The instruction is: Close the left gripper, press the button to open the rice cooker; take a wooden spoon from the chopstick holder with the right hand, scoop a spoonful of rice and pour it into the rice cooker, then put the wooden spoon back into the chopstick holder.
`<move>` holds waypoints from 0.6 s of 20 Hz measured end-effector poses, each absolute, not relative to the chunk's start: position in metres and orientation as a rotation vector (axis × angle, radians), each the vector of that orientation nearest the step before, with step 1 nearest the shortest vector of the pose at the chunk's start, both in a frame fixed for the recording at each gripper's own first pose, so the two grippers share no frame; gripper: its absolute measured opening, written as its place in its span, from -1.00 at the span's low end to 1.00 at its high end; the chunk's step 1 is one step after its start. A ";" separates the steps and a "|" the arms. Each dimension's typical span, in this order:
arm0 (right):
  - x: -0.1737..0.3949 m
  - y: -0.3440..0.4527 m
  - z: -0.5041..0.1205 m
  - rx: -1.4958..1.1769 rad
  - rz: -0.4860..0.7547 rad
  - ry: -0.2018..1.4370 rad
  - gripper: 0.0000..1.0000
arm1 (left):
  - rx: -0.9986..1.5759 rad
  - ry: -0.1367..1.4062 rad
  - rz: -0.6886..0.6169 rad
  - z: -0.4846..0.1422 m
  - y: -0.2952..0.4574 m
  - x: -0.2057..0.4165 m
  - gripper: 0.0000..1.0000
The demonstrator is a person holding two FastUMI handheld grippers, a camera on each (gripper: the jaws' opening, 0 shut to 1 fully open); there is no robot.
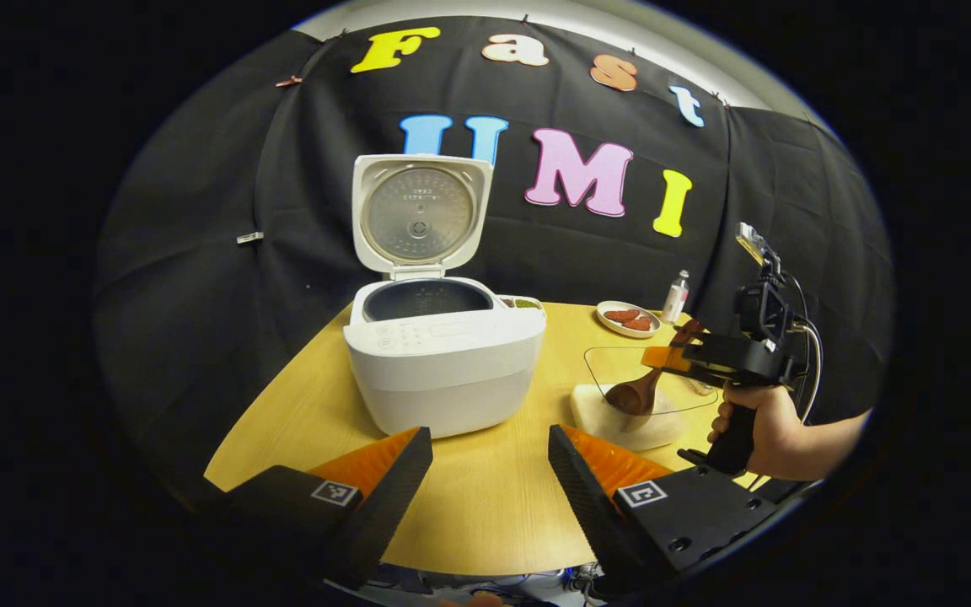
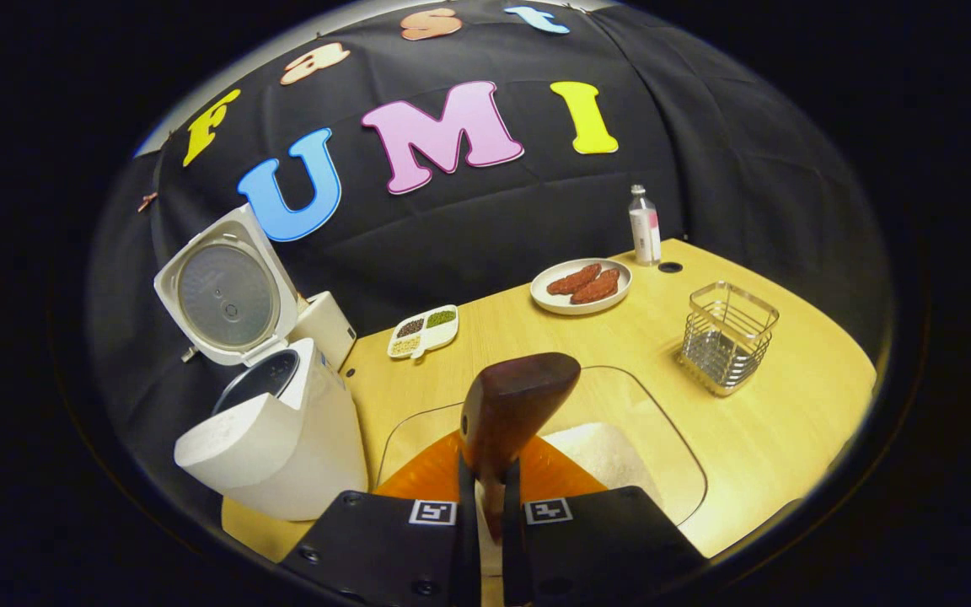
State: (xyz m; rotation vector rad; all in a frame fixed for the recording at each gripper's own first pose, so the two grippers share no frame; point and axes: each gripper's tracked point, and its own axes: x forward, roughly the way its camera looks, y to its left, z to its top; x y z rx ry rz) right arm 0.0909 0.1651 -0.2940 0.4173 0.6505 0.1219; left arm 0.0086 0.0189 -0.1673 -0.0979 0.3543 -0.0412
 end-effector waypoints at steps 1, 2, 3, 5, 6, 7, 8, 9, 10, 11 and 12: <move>0.090 0.169 -0.294 0.480 0.110 0.671 -0.70 | -0.108 0.351 -0.033 -0.166 0.021 0.007 0.92; 0.089 0.172 -0.295 0.540 0.096 0.696 -0.70 | -0.115 0.347 -0.027 -0.163 0.022 0.008 0.92; 0.089 0.173 -0.296 0.579 0.079 0.717 -0.70 | -0.118 0.342 -0.022 -0.163 0.022 0.008 0.92; 0.086 0.176 -0.296 0.601 0.080 0.743 -0.70 | -0.118 0.340 -0.018 -0.164 0.023 0.007 0.92; 0.084 0.177 -0.296 0.611 0.081 0.756 -0.70 | -0.117 0.341 -0.018 -0.164 0.023 0.007 0.92; 0.083 0.175 -0.295 0.631 0.073 0.767 -0.70 | -0.117 0.339 -0.019 -0.164 0.023 0.006 0.92; 0.083 0.171 -0.293 0.655 0.060 0.774 -0.70 | -0.116 0.335 -0.021 -0.163 0.023 0.006 0.92; 0.084 0.165 -0.292 0.681 0.046 0.778 -0.71 | -0.114 0.333 -0.022 -0.163 0.023 0.005 0.92; 0.085 0.159 -0.292 0.715 0.033 0.783 -0.70 | -0.114 0.330 -0.022 -0.162 0.023 0.005 0.92; 0.086 0.154 -0.292 0.754 0.018 0.792 -0.71 | -0.113 0.326 -0.022 -0.161 0.023 0.004 0.92; 0.088 0.147 -0.292 0.792 -0.001 0.800 -0.71 | -0.112 0.322 -0.022 -0.159 0.023 0.005 0.92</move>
